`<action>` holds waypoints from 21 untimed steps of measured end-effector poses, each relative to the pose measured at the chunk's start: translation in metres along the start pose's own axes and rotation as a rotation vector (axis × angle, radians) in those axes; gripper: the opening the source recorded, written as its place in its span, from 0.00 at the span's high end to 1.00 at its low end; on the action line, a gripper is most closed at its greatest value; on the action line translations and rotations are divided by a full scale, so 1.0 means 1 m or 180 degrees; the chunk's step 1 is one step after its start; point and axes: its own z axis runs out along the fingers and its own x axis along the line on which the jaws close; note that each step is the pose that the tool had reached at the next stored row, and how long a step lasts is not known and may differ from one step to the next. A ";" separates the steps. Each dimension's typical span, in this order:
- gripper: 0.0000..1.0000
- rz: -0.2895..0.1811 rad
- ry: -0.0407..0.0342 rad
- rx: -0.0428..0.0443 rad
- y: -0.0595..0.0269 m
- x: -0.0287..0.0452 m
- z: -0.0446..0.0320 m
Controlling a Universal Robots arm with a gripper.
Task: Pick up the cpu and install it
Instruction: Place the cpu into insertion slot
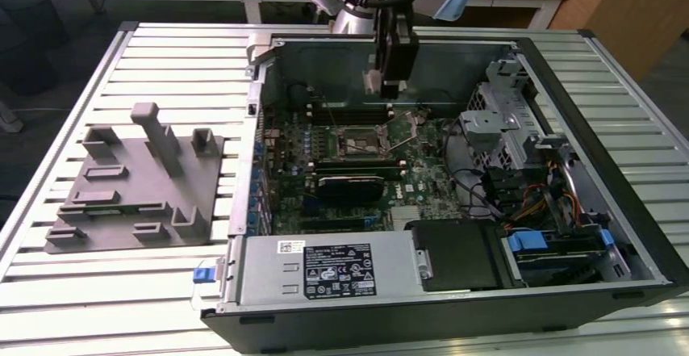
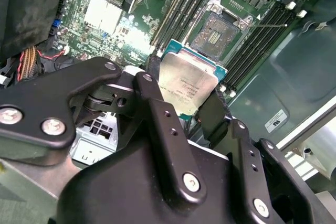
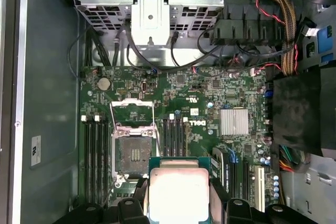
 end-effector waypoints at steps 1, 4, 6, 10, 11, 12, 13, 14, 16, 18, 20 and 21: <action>0.46 0.0000 0.0000 0.0000 0.0000 0.0000 0.0004; 0.46 0.0000 0.0000 0.0000 -0.0001 0.0000 0.0017; 0.46 0.0000 0.0000 0.0000 -0.0001 0.0001 0.0026; 0.46 0.0000 0.0000 0.0000 -0.0002 0.0001 0.0044; 0.46 0.0000 0.0000 0.0000 -0.0002 0.0001 0.0049; 0.46 0.0000 0.0000 0.0000 -0.0003 0.0001 0.0053; 0.46 0.0000 0.0000 0.0000 -0.0003 0.0001 0.0058; 0.46 0.0000 0.0000 0.0000 -0.0003 0.0001 0.0063; 0.46 0.0000 0.0000 0.0000 -0.0003 0.0002 0.0073; 0.46 0.0000 0.0000 0.0000 -0.0004 0.0002 0.0082; 0.46 0.0000 0.0000 0.0000 -0.0004 0.0002 0.0092; 0.46 0.0000 0.0000 0.0000 -0.0004 0.0002 0.0097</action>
